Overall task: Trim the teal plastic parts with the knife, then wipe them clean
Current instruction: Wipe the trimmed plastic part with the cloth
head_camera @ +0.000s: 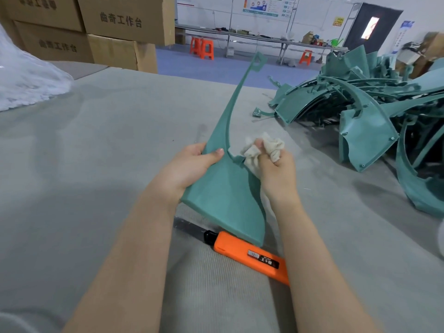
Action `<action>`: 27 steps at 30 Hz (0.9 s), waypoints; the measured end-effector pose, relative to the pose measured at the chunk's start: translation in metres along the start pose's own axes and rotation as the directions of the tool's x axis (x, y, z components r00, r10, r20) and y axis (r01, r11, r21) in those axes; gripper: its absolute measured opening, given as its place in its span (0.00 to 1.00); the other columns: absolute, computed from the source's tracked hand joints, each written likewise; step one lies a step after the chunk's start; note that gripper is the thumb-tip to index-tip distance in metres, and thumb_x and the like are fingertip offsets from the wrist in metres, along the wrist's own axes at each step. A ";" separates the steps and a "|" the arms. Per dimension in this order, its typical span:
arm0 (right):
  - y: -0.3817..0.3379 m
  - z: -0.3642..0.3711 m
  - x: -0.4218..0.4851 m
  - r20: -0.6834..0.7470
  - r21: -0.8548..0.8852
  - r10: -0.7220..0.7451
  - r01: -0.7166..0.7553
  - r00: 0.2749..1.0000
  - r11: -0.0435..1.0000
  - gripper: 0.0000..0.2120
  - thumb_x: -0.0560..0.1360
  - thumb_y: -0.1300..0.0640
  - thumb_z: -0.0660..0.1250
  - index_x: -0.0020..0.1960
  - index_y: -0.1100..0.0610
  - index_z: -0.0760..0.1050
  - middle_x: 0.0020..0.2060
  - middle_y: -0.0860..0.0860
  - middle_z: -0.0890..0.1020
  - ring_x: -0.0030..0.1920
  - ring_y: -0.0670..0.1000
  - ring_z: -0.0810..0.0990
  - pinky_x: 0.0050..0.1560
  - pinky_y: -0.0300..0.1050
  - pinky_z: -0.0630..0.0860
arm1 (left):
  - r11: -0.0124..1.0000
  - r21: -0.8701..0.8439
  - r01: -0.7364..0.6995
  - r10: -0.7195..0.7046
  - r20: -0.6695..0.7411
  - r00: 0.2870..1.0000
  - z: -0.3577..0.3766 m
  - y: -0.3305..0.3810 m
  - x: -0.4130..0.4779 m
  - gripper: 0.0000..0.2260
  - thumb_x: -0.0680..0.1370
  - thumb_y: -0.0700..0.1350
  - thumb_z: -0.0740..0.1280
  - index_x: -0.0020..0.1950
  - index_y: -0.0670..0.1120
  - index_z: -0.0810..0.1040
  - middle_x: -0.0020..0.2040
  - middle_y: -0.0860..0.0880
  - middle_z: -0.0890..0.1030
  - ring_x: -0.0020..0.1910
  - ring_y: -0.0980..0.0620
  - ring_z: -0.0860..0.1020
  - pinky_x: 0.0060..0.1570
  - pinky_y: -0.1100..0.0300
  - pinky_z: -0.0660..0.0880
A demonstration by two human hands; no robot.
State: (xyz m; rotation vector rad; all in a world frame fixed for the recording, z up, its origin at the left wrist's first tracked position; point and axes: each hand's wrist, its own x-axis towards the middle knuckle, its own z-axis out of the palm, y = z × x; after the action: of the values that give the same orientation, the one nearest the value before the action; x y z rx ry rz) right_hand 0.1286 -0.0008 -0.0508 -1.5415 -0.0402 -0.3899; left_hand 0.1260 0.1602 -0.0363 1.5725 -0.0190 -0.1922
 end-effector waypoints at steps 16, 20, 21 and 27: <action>0.010 0.001 0.003 0.061 -0.455 -0.163 0.173 0.985 0.874 0.12 0.75 0.69 0.61 0.46 0.54 0.78 0.39 0.44 0.79 0.44 0.49 0.78 0.45 0.38 0.70 | 0.997 -0.067 -0.046 0.044 -0.025 0.999 0.000 0.004 -0.006 0.06 0.81 0.46 0.64 0.48 0.48 0.81 0.38 0.51 0.85 0.34 0.53 0.84 0.30 0.63 0.78; 0.013 -0.001 0.005 0.054 -0.384 -0.064 0.079 0.997 0.920 0.14 0.77 0.65 0.61 0.43 0.49 0.78 0.37 0.43 0.78 0.43 0.47 0.76 0.47 0.41 0.70 | 0.999 -0.042 -0.010 0.010 -0.015 1.000 0.001 0.006 -0.008 0.07 0.81 0.46 0.64 0.47 0.47 0.81 0.36 0.51 0.85 0.33 0.53 0.84 0.28 0.64 0.76; 0.011 0.000 0.005 0.052 -0.276 0.002 0.013 0.999 0.961 0.15 0.78 0.63 0.61 0.38 0.48 0.76 0.35 0.42 0.76 0.40 0.46 0.74 0.46 0.40 0.69 | 0.999 -0.041 -0.011 0.010 -0.015 1.000 0.002 0.006 -0.008 0.08 0.81 0.46 0.64 0.47 0.47 0.81 0.37 0.51 0.85 0.33 0.53 0.84 0.28 0.64 0.76; 0.003 -0.004 0.006 -0.024 0.149 0.178 -0.173 0.984 0.974 0.10 0.82 0.52 0.60 0.49 0.56 0.76 0.36 0.46 0.80 0.38 0.45 0.78 0.46 0.41 0.75 | 0.998 -0.057 -0.019 0.017 -0.041 0.999 0.002 0.005 -0.007 0.07 0.81 0.46 0.63 0.49 0.47 0.81 0.36 0.51 0.85 0.33 0.54 0.83 0.29 0.64 0.77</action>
State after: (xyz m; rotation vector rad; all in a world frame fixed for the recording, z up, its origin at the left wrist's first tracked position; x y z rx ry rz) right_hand 0.1338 -0.0064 -0.0522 -1.3799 0.0941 -0.2688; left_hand 0.1194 0.1586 -0.0302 1.5180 0.0042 -0.1458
